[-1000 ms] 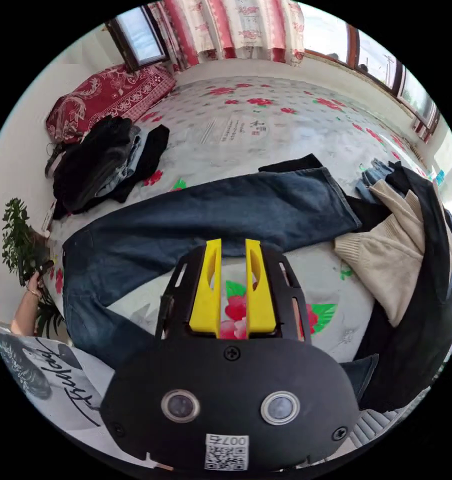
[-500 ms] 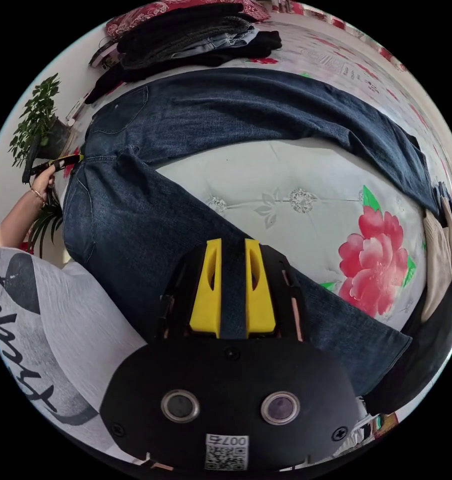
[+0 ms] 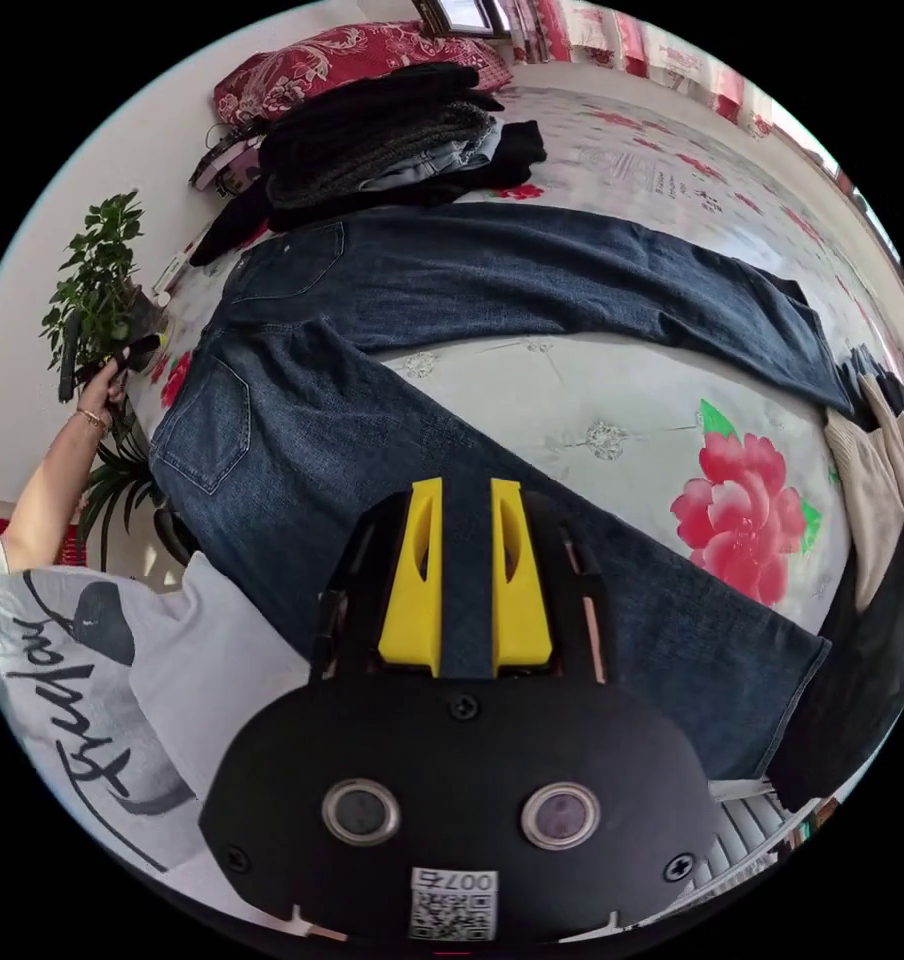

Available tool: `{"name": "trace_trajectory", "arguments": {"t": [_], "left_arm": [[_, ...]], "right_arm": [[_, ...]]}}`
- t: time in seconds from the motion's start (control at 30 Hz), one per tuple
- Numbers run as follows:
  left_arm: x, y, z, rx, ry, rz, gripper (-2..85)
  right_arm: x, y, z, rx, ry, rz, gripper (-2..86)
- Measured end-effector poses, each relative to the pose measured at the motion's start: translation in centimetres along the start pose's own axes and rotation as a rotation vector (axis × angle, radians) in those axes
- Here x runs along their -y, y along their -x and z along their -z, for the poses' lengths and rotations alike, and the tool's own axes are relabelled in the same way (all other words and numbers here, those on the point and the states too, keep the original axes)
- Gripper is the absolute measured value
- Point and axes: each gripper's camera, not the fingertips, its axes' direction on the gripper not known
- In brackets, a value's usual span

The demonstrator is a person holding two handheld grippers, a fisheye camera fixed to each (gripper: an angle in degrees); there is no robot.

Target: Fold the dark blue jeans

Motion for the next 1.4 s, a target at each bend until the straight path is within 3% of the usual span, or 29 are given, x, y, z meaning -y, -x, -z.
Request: {"name": "trace_trajectory", "arguments": {"t": [0.13,0.27,0.47,0.53,0.6,0.8,0.97,1.07,1.27,1.4], "left_arm": [[-9.5,3.2,3.1,-0.075,0.004,0.092,7.5],[-19.2,5.8,3.4,-0.165,0.082,0.367,9.2],[-19.4,7.9,0.3,-0.365,0.01,0.585,9.9],[-18.1,7.4,-1.0,-0.311,0.085,0.614,6.7],[-16.4,6.0,-0.8,-0.26,0.118,0.485,3.0],[-17.2,6.2,2.8,-0.105,0.115,0.31,3.0],[-19.7,7.3,2.8,-0.133,0.126,0.366,6.2],[-18.9,7.8,5.5,-0.065,0.064,0.449,5.7],[-9.1,2.1,8.0,-0.054,-0.079,0.144,8.1],[0.4,-3.2,3.5,-0.096,-0.006,-0.005,7.9]], "right_arm": [[-5.3,-2.2,0.5,-0.036,0.055,-0.063,5.6],[-10.2,-4.8,0.4,-0.061,0.12,-0.16,5.7],[-11.5,-5.6,-1.9,-0.08,0.194,-0.207,6.9],[-11.1,-5.2,-1.5,-0.111,0.178,-0.191,6.9],[-10.9,-5.2,-0.9,-0.104,0.171,-0.195,7.1],[-11.2,-5.1,1.3,-0.05,0.137,-0.18,8.2],[-9.2,-4.2,3.1,-0.082,0.182,-0.087,8.8],[-7.2,-6.5,7.3,-0.063,0.094,-0.093,8.9],[2.3,-17.5,16.8,-0.027,-0.104,-0.271,9.3],[12.2,-24.7,21.5,-0.033,-0.183,-0.372,10.2]]}}
